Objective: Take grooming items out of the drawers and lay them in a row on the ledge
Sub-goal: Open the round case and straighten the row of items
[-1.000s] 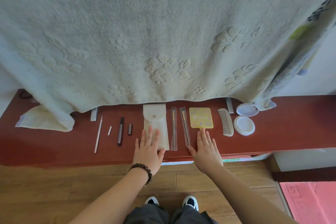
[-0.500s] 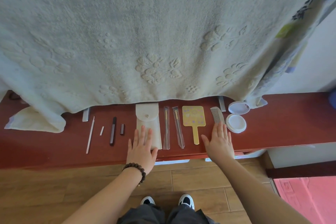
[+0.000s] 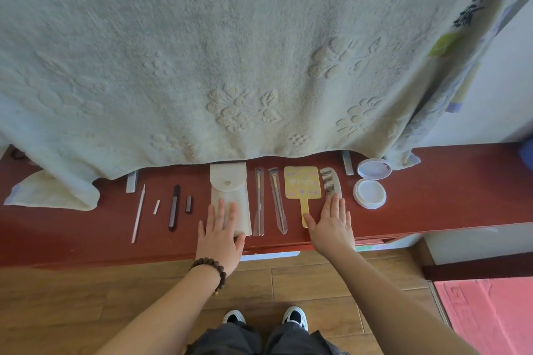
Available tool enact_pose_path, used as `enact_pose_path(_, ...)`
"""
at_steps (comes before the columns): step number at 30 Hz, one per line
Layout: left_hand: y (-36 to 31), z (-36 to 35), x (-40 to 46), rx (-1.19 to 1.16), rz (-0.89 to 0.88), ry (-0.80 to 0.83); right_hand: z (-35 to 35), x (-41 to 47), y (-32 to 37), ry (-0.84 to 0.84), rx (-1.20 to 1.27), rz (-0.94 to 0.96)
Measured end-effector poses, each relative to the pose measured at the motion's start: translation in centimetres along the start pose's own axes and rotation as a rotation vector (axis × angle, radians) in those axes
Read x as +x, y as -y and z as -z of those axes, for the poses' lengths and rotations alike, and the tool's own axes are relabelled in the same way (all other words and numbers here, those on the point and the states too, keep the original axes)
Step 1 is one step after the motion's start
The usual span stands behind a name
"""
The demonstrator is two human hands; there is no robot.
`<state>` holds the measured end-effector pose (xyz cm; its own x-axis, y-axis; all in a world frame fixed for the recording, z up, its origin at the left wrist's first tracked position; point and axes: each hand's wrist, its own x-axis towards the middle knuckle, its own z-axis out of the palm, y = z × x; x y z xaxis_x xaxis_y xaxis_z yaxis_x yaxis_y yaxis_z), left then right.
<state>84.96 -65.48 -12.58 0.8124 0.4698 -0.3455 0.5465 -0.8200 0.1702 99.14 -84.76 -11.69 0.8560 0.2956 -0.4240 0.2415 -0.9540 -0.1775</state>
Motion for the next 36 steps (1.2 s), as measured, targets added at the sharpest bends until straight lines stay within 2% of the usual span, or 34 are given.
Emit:
enact_pose_path(2,0.0,0.0,0.0,-0.009,0.004,0.005,0.1,0.0,0.2,-0.026,-0.022,0.039)
enact_pose_path(5,0.0,0.1,0.0,-0.017,0.003,0.01,-0.2,-0.5,0.7,-0.063,-0.095,0.229)
enact_pose_path(8,0.0,0.2,0.0,-0.034,0.002,0.014,-1.1,-0.9,1.0,-0.009,-0.155,0.345)
enact_pose_path(19,0.0,0.5,0.0,-0.058,0.006,0.027,-1.2,-0.8,-0.3,0.026,-0.227,0.41)
enact_pose_path(24,-0.2,0.7,-0.2,-0.032,0.018,0.006,-1.4,-1.6,1.5,-0.038,-0.183,0.451)
enact_pose_path(26,-0.6,0.7,-0.6,0.009,-0.048,-0.104,-1.7,-2.0,2.6,-0.032,-0.176,0.514)
enact_pose_path(29,-1.5,-0.1,-1.5,0.14,-0.248,-0.225,-2.2,-1.9,3.3,-0.017,-0.177,0.56)
enact_pose_path(32,-1.8,-0.7,-1.9,0.191,-0.361,-0.202,-2.3,-1.6,2.9,-0.001,-0.189,0.597)
enact_pose_path(36,-1.4,-0.9,-1.7,0.233,-0.338,-0.137,-1.8,-0.8,2.1,-0.008,-0.218,0.629)
